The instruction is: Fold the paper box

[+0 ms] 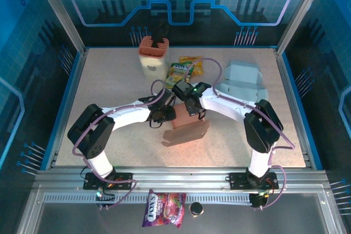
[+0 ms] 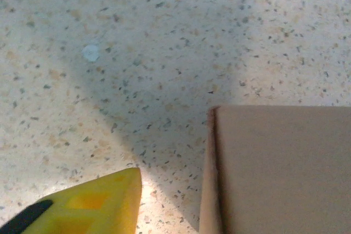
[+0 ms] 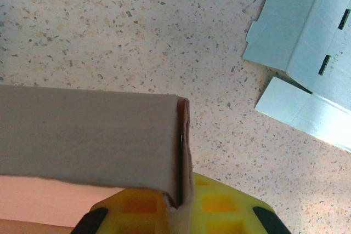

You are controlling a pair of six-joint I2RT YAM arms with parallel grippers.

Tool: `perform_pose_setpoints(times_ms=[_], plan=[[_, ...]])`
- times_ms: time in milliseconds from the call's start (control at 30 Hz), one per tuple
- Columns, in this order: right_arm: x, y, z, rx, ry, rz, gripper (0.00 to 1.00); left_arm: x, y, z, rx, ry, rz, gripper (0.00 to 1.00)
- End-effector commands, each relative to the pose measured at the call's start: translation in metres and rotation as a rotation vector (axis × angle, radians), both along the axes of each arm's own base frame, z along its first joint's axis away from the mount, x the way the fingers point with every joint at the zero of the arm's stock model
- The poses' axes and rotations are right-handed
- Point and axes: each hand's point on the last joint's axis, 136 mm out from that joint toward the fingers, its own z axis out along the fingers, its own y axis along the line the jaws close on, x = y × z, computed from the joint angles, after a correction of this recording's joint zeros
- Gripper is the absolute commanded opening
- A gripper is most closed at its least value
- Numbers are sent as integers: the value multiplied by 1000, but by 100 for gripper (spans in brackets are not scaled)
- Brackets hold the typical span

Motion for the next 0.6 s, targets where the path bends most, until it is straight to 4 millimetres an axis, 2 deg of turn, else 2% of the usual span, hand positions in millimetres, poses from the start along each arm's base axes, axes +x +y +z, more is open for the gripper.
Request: perform_pose_setpoints(times_ms=[0,167,300,567], plan=[[1,-1,1,-1,4,-29,0,-5,-1,19,-44,-25,-31,48],[1,-2,0,7,14,-40,0,-7,-13,26,-171,-25,-65,57],[0,-3,-2,8,21,-44,0,-7,-21,33,-232,-44,-98,57],[0,-6,-2,13,29,-53,0,-4,0,29,-189,-18,-32,53]])
